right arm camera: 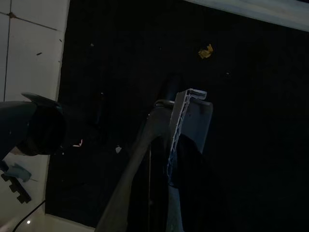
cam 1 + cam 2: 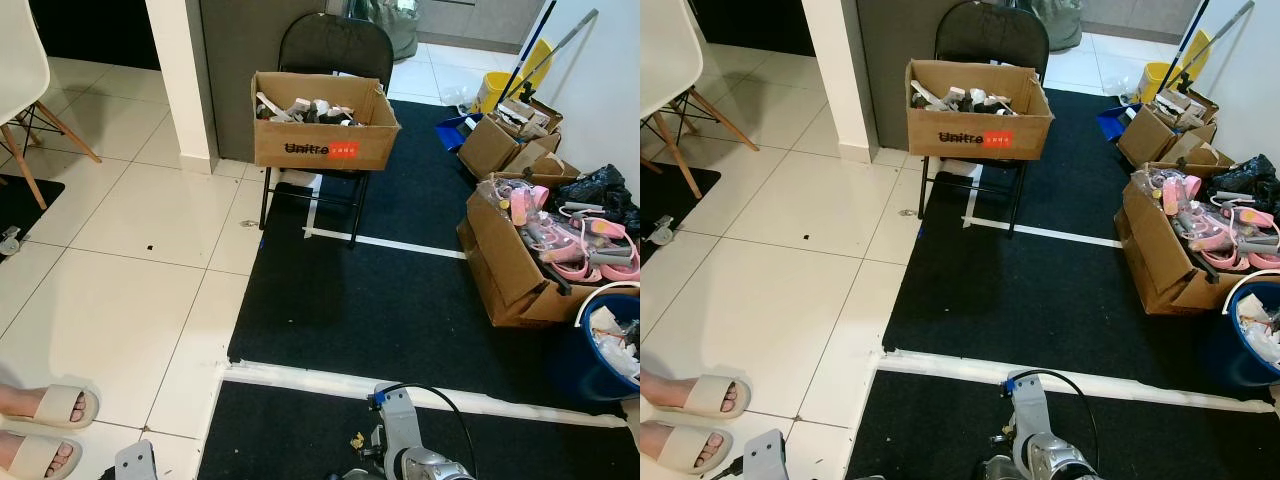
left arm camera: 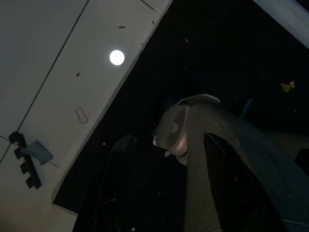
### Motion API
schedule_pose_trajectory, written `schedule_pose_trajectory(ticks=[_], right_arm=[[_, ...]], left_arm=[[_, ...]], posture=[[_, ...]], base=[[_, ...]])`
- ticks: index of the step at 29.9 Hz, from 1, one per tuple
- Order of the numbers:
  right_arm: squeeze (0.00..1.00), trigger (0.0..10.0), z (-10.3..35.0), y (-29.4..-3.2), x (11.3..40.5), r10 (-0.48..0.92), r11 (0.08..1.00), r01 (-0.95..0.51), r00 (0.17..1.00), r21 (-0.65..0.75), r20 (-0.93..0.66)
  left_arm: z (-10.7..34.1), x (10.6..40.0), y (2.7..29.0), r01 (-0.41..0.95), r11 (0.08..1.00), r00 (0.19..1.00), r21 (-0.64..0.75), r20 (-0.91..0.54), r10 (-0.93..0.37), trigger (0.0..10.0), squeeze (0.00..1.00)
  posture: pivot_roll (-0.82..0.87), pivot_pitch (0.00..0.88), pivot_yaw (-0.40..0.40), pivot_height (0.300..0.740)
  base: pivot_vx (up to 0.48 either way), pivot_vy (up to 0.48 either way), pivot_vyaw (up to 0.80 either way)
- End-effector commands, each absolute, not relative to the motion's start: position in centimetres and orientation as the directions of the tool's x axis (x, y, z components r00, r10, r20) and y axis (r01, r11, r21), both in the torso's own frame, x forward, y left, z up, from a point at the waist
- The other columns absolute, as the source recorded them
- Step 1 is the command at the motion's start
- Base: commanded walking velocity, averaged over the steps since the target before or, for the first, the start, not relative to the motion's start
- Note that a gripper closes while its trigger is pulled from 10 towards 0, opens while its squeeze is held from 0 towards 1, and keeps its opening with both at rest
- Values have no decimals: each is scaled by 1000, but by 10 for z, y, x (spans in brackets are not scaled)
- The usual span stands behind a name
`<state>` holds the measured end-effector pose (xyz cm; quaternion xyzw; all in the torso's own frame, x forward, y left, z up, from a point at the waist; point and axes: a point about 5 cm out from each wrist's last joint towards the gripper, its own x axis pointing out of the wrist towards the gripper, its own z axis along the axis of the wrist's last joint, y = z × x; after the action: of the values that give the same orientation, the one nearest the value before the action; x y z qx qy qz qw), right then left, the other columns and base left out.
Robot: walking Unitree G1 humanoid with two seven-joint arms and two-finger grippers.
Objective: Picking trash to rubbish bin
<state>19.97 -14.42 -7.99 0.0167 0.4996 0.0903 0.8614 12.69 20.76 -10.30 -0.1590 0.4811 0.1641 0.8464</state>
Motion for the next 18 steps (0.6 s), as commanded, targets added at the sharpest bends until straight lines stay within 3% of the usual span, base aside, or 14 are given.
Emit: schedule_pose_trajectory(ticks=[1,18], right_arm=[[0,10000,-82,-145,195,170,984,-129,473,123,-865],[0,10000,-82,-145,196,172,984,-125,473,127,-864]], left_arm=[[-106,119,206,-439,892,457,-105,-881,121,10000,0],[-106,121,205,-437,893,459,-106,-880,120,10000,0]], posture=[[116,74,-50,740],[116,78,-48,740]], base=[[0,0,0],[0,0,0]])
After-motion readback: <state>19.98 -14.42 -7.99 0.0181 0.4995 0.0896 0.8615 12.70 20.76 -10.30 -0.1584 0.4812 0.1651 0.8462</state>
